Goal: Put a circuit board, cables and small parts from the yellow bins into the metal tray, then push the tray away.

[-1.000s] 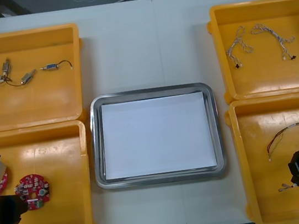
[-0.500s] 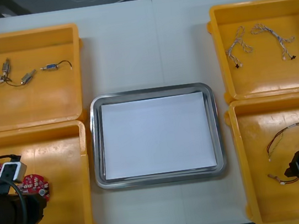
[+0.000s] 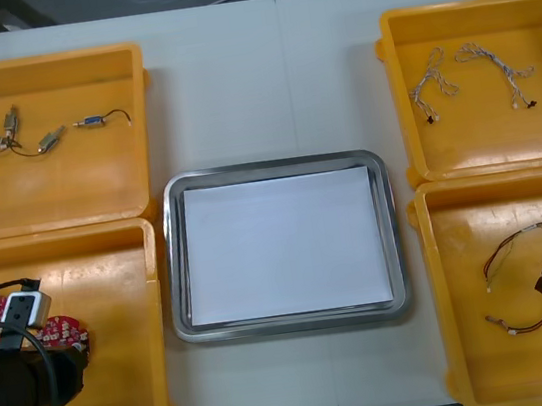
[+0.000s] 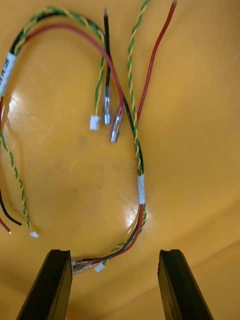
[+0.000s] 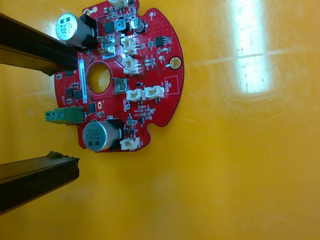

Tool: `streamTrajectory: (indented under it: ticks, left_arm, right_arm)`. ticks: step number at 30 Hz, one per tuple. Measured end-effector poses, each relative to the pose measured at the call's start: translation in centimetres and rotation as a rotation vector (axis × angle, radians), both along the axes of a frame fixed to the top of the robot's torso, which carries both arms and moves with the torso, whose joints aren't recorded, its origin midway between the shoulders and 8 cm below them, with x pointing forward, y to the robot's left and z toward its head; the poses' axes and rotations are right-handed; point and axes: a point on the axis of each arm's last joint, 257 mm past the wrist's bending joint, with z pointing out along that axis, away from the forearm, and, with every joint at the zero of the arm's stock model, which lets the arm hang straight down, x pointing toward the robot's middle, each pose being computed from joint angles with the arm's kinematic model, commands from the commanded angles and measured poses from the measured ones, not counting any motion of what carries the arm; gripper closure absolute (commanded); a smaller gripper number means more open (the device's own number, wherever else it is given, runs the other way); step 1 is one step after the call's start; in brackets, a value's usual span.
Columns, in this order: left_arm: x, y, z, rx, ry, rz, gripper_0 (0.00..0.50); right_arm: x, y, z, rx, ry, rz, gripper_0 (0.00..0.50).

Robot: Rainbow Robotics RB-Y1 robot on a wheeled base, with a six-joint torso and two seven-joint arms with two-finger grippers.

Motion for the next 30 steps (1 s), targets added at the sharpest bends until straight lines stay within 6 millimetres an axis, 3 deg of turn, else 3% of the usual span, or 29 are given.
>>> streamTrajectory:
  ticks: [7,16,21,30]
  left_arm:
    - [0.3,0.3,-0.7,0.005,-0.008,0.007,0.032]
    - [0.2,0.7,-1.4,0.012,-0.001,0.014,0.065]
    - [0.1,0.8,-1.5,0.018,-0.002,0.016,0.109]
    - [0.1,1.0,-1.6,0.027,-0.001,0.017,0.111]
  right_arm:
    - [1.3,-1.2,0.4,-0.026,-0.04,-0.009,0.0]
    - [1.6,-2.4,-1.4,-0.007,-0.024,-0.05,0.0]
    - [1.5,-2.6,-1.6,-0.012,-0.02,-0.048,0.0]
    - [2.1,-2.4,-2.1,-0.023,-0.042,-0.056,0.0]
